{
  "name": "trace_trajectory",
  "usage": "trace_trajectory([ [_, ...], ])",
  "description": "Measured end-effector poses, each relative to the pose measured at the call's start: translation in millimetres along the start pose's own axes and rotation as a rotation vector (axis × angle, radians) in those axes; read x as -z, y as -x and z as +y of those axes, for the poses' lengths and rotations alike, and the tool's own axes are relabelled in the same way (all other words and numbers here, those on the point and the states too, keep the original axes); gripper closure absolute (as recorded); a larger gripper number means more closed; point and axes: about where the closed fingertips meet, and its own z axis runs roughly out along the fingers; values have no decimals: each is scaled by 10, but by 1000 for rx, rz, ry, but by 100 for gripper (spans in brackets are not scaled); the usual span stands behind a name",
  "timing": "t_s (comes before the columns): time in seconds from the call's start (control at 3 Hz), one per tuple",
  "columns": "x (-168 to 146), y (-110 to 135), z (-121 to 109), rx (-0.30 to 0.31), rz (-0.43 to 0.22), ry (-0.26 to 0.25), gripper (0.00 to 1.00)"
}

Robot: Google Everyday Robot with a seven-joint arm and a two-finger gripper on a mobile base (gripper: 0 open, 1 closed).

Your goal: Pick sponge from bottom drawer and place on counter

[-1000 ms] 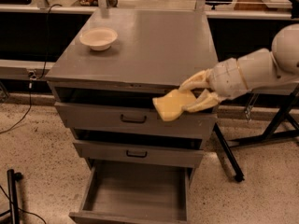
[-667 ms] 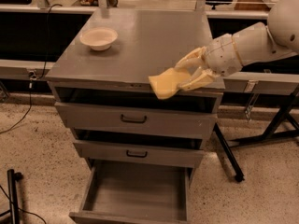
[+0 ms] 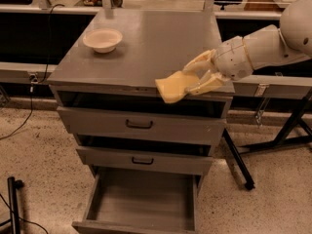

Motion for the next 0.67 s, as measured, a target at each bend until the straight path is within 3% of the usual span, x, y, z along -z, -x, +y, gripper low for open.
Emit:
trace_trajectory([
  [0.33, 85, -60, -171, -82, -19, -99, 100],
  [0.67, 198, -334, -542, -233, -36, -246, 100],
])
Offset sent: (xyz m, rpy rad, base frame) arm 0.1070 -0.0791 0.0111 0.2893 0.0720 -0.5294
